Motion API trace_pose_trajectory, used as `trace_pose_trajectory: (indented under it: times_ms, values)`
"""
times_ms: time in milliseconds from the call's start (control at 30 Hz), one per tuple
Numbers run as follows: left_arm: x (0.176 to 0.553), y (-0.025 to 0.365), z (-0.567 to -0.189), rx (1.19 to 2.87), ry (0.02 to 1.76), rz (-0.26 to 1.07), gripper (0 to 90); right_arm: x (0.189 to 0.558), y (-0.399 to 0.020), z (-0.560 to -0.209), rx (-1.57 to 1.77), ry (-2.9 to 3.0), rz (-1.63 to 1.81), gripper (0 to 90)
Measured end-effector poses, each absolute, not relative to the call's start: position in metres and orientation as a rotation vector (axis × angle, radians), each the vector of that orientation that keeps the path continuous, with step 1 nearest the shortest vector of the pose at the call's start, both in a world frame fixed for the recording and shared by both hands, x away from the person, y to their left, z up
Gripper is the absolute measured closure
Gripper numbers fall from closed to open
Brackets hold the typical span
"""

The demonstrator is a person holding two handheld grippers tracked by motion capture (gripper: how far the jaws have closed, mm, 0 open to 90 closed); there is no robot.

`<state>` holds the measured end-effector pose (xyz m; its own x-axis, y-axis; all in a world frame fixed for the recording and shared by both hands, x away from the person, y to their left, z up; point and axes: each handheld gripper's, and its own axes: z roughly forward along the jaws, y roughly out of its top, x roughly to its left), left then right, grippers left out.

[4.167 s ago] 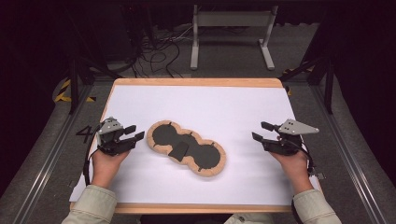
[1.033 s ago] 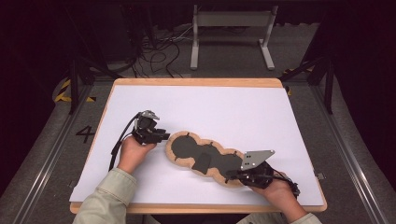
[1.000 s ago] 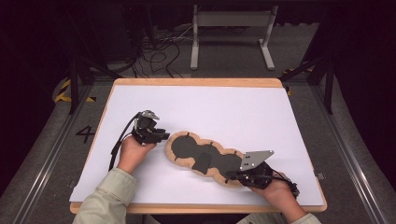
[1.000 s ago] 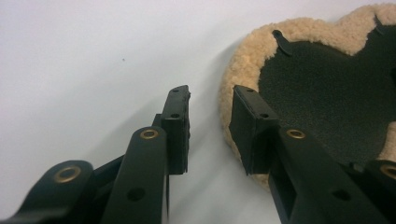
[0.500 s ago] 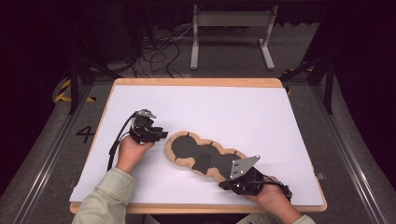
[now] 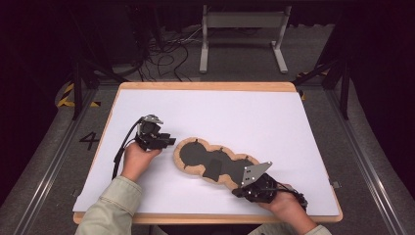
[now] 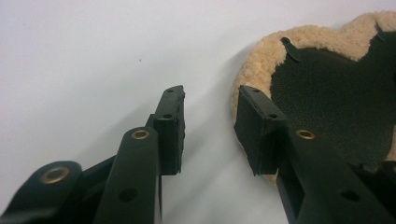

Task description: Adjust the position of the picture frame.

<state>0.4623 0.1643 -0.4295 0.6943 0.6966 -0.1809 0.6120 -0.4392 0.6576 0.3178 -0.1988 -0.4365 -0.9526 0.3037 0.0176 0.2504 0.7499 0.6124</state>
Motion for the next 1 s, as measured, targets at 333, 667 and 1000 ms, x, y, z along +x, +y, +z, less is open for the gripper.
trace_pose_trajectory:
  times_ms: [333,667,1000]
  values:
    - [0.462,0.161,-0.431,2.195,1.024,0.177,70.2,0.333,-0.225,-0.437,0.606,2.767,0.973,90.0]
    - [0.461,0.159,-0.432,2.207,1.007,0.169,73.5,0.345,-0.241,-0.438,0.753,2.641,0.949,90.0]
    - [0.458,0.161,-0.429,2.197,1.010,0.181,75.0,0.353,-0.270,-0.421,0.935,2.465,1.023,90.0]
